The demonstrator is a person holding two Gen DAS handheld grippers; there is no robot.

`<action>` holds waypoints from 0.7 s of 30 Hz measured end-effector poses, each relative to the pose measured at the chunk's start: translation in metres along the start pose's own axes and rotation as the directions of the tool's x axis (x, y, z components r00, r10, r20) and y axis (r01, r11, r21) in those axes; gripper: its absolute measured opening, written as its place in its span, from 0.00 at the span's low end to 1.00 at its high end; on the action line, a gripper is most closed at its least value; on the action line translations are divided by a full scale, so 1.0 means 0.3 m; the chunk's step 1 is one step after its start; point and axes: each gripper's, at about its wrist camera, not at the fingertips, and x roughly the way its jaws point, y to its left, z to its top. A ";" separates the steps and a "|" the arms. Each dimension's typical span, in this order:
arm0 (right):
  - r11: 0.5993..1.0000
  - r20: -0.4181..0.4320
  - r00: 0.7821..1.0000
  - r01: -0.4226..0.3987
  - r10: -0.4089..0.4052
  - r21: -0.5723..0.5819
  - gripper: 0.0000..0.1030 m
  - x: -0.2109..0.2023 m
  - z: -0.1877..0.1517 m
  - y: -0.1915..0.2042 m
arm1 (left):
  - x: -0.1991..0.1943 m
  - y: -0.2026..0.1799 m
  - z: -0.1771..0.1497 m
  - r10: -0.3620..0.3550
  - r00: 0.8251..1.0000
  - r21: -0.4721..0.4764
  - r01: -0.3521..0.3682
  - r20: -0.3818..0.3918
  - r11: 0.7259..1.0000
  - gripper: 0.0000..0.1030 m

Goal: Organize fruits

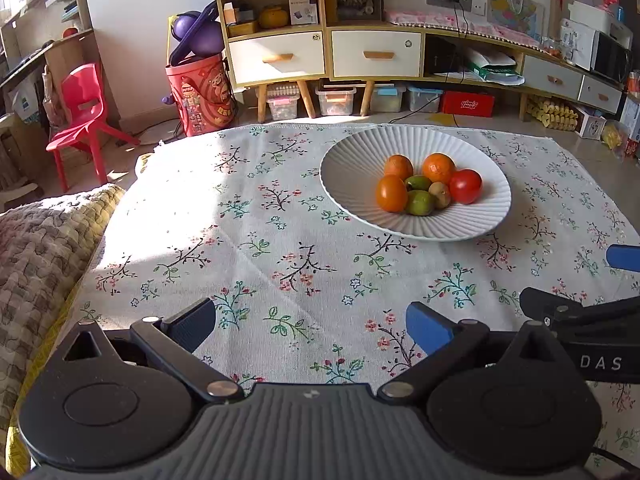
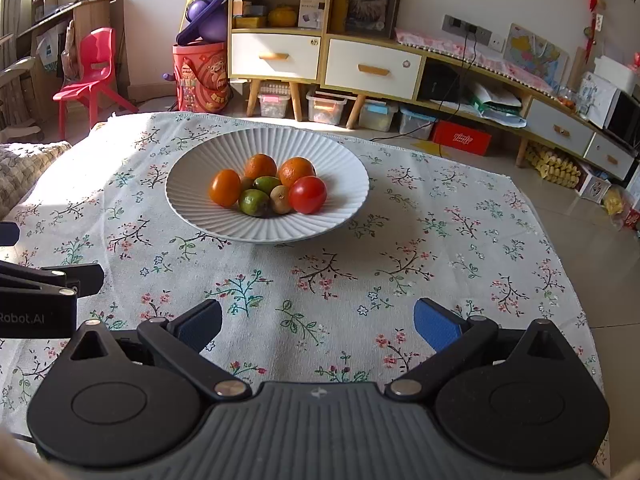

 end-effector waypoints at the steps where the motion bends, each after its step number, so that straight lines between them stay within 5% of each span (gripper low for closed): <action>1: 1.000 -0.001 1.000 0.001 -0.001 0.000 0.99 0.001 0.000 0.000 | 0.000 0.001 0.000 -0.001 1.000 0.001 0.001 0.001 1.000 0.89; 21: 1.000 -0.014 1.000 -0.005 0.005 -0.001 0.99 0.005 -0.002 0.002 | -0.002 0.000 0.000 -0.001 1.000 0.001 0.001 0.001 1.000 0.89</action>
